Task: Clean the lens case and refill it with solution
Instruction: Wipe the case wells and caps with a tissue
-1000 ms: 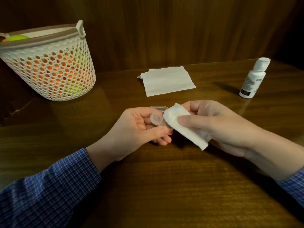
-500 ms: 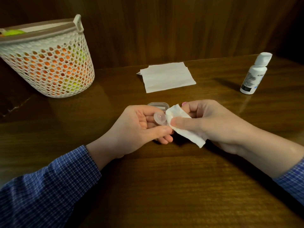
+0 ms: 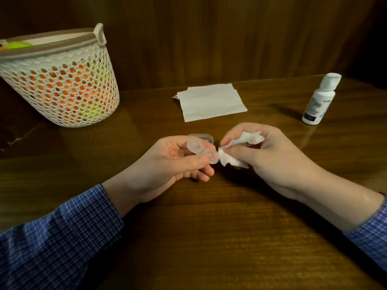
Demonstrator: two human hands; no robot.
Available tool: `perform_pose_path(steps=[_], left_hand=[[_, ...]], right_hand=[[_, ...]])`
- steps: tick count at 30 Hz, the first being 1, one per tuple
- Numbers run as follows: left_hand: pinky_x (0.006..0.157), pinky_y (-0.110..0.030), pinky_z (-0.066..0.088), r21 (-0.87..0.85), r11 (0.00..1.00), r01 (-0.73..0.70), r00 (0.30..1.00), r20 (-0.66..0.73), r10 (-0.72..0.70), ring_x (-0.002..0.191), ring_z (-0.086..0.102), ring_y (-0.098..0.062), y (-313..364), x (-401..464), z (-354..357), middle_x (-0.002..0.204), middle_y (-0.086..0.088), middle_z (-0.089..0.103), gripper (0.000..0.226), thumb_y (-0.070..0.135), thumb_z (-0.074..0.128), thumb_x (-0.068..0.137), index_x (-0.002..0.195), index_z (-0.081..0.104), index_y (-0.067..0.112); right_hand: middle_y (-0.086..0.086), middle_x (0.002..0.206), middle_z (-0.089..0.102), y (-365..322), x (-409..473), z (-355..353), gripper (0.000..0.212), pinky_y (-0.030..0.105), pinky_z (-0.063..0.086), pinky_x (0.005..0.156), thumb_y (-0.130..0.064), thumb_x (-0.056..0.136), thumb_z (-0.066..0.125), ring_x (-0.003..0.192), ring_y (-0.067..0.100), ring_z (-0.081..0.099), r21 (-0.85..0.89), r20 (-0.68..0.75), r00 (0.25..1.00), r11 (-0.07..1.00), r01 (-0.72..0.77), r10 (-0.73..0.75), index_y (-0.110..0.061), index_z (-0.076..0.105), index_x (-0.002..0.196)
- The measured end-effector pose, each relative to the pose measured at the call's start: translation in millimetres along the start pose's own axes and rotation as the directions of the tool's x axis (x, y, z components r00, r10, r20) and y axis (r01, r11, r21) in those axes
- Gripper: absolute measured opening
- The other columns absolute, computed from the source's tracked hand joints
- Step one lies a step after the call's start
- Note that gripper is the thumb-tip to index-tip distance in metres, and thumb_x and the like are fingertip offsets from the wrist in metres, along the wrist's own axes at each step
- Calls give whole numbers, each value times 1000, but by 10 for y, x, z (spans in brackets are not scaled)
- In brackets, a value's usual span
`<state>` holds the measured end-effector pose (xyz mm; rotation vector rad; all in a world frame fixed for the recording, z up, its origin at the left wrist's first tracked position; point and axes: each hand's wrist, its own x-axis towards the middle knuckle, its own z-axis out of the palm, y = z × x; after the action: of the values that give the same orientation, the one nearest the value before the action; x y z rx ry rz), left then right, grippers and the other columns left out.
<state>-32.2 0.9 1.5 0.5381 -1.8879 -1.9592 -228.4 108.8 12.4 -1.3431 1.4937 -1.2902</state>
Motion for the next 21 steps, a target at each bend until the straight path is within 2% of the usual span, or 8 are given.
perform_pose_path(steps=[3,7,12,15,18,21], left_hand=[[79,-30,59,41,999,-11,1000,14,11,92,71,-21,0,-4,8,101,-6,75,23,10,65,89,107,78,15],[81,-33,59,61,998,-20,1000,12,19,94,70,-22,-5,-19,21,101,-6,76,23,11,66,88,104,80,22],[81,-29,58,81,997,-15,999,47,11,94,71,-19,8,-31,25,100,-3,77,21,14,70,88,104,80,23],[82,-28,58,80,997,-21,997,81,15,94,72,-16,11,-36,29,101,-2,78,22,18,72,84,105,80,18],[84,-28,58,86,996,-18,997,74,12,96,71,-15,-2,-27,17,105,-3,78,20,10,71,87,105,79,14],[85,-28,57,74,997,-28,996,87,22,98,70,-13,12,-25,24,107,1,77,22,15,72,86,107,79,17]], right_hand=[[14,84,73,0,-9,-2,27,27,51,55,-4,101,57,63,18,61,14,43,999,1000,12,-13,-18,78,93],[24,83,66,16,17,-6,29,21,43,48,-13,104,54,60,12,54,48,86,994,997,-68,64,-26,80,102],[-9,54,54,15,22,18,11,16,37,42,-16,104,54,45,2,47,53,177,976,989,-138,127,-22,63,105],[-2,61,60,3,19,57,22,19,43,43,-19,104,55,47,7,52,3,146,986,997,-82,81,-30,54,123],[2,69,65,-19,-2,67,17,21,46,47,-18,104,55,52,14,54,-4,145,989,1000,-2,3,-33,59,112],[-1,67,65,-2,9,40,10,22,46,53,-22,102,58,59,11,57,8,155,987,999,-50,48,-31,63,101]])
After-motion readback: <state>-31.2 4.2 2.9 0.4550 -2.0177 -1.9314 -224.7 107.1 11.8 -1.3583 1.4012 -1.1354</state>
